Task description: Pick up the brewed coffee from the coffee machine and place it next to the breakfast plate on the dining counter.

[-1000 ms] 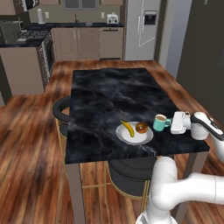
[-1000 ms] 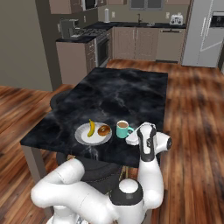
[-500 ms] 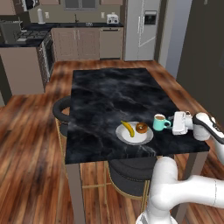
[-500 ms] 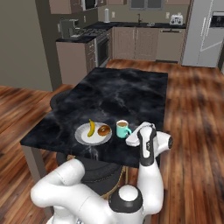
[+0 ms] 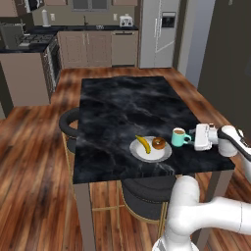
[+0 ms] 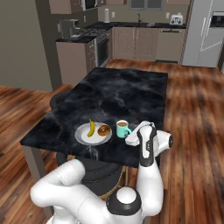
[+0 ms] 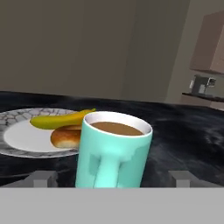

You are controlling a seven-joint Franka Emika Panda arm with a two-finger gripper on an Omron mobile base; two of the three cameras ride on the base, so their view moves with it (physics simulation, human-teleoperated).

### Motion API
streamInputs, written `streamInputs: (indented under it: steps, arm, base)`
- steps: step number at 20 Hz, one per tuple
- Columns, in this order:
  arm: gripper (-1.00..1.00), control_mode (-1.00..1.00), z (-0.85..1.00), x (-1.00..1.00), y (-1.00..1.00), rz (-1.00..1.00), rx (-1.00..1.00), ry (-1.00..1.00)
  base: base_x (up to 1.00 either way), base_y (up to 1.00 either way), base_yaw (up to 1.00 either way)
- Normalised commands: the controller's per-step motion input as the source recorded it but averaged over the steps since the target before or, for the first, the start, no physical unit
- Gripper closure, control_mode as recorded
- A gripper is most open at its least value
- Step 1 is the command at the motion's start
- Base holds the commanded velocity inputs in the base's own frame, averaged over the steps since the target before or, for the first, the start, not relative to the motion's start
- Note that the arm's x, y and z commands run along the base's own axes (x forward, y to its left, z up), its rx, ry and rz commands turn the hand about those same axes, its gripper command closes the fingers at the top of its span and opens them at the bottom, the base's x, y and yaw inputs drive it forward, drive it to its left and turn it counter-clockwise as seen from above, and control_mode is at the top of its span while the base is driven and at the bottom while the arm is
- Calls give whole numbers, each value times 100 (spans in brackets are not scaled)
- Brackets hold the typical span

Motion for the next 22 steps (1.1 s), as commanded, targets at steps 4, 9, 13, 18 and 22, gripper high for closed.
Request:
streamInputs:
  steps: [4,9,13,18,22]
  arm:
    - [-100,-100,57,-44,24,3,-5,0]
    - [-100,-100,64,-92,39,2,-13,-3]
    - [-100,-100,72,-100,47,0,-22,-20]
    - [-100,-100,77,-100,64,0,-29,-34]
    - [-100,-100,86,-90,51,0,-25,-41]
  base:
    - [0,0,0]
    - [0,0,0]
    - [0,0,0]
    - [0,0,0]
    - [0,0,0]
